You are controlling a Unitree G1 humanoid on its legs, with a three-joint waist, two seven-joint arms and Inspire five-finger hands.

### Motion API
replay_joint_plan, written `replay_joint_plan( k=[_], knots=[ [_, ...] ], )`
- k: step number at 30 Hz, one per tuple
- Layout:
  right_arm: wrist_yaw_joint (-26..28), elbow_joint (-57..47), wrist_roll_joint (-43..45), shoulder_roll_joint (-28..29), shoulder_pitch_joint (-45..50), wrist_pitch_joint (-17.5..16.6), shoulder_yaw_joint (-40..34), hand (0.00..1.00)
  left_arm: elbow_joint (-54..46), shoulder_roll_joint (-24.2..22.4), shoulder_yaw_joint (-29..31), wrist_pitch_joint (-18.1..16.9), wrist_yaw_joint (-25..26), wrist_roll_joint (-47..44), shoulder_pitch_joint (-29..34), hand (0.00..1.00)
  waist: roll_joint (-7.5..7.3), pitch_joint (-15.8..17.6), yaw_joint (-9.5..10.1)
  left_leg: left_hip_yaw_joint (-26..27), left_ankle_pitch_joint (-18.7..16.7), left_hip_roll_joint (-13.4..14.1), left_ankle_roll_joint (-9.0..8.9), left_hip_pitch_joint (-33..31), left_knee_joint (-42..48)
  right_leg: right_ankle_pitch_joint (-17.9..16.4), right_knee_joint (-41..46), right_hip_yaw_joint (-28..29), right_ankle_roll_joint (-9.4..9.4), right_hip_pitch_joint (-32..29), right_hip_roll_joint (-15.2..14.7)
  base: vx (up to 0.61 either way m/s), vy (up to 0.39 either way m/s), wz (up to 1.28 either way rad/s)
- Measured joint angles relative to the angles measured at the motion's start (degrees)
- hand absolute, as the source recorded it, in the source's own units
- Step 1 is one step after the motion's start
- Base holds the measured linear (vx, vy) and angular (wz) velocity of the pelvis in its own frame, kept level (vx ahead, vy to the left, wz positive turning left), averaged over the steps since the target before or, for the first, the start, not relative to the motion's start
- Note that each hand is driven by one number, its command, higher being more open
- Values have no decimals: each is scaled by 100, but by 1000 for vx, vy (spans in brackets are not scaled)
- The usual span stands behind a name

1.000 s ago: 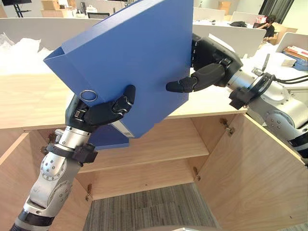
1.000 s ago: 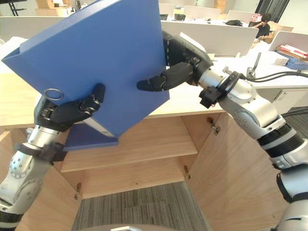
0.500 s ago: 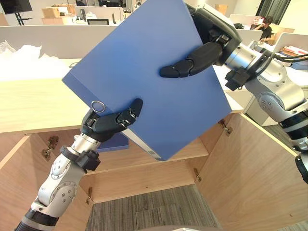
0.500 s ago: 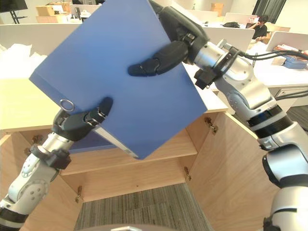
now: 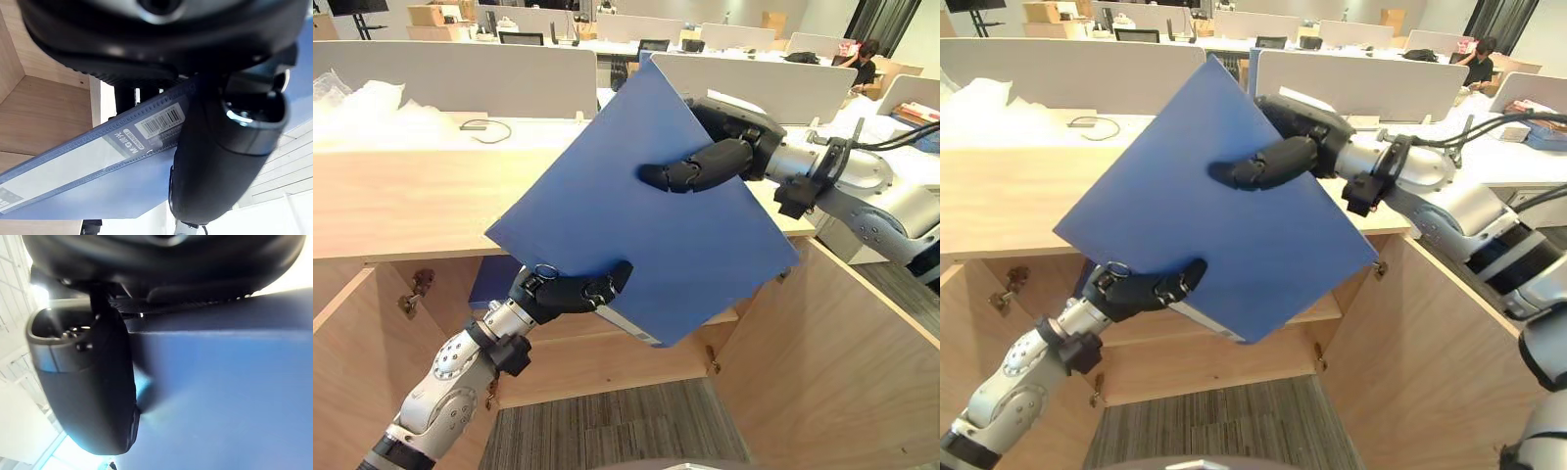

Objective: Walk over to the cabinet, pick up the folder, carry it to the office cabinet, place the folder inside the office cabinet, then close the office cabinet door

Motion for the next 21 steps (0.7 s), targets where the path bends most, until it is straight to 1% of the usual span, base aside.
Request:
replay_joint_plan(
  k=[1,2,4,7,10,12,15,18,20,21],
  knots=[
    [3,-43,-4,-18,69,0,-32,0,0,7,0,6,-9,26,19,0,-8,-4,-3,-2,-2,1,-2,0,0,-6,6,-2,-6,-2,-1,0,0,0],
    [10,-117,-27,-44,197,2,-110,0,0,17,1,8,-32,58,51,100,-20,-9,-6,-2,-5,3,-7,-1,0,-18,16,-2,-14,-5,-1,0,0,0],
    [32,-332,-138,-175,472,7,-233,0,0,48,2,10,-117,174,125,100,-39,-18,-4,-15,-19,4,-24,-1,1,-57,51,-12,-27,-11,-10,0,0,0],
    [82,-549,-277,-199,784,9,-474,0,0,55,1,10,-242,262,320,100,-48,-24,-7,-18,-41,10,-55,-9,13,-97,107,-13,-14,-39,-17,0,0,0],
    [107,-759,-485,-229,984,16,-625,0,0,57,-22,10,-259,418,540,100,-49,-25,-21,-23,-45,30,-62,-47,18,-117,127,-21,-20,-84,0,20,0,0],
    [118,-983,-722,-252,1173,15,-793,0,32,60,-148,10,-258,432,718,100,-51,-25,-27,-25,-46,45,-62,-78,19,-122,125,-29,-22,-109,19,22,3,1],
    [147,-1333,-1145,-219,1479,9,-1106,0,331,47,-444,9,-268,559,784,100,-54,-23,-29,-40,-46,54,-63,-87,18,-130,123,-52,-21,-105,26,35,10,3],
    [303,-2037,-1835,-158,1910,-42,-1475,0,805,4,-868,25,-387,1268,923,100,-70,-16,-52,-42,-50,55,-65,-91,17,-134,120,-57,-22,-106,26,11,6,0],
    [371,-2324,-2130,-44,2233,-44,-1589,0,1115,-162,-958,27,-474,1743,1030,100,-111,-2,-49,-42,-51,58,-66,-91,17,-141,127,-57,-28,-108,27,0,0,0],
    [379,-2410,-2374,102,2477,-42,-1608,0,1373,-329,-956,26,-467,2125,1103,100,-145,-6,-42,-43,-51,60,-66,-91,19,-151,142,-57,-41,-113,26,0,0,0]
  ],
)
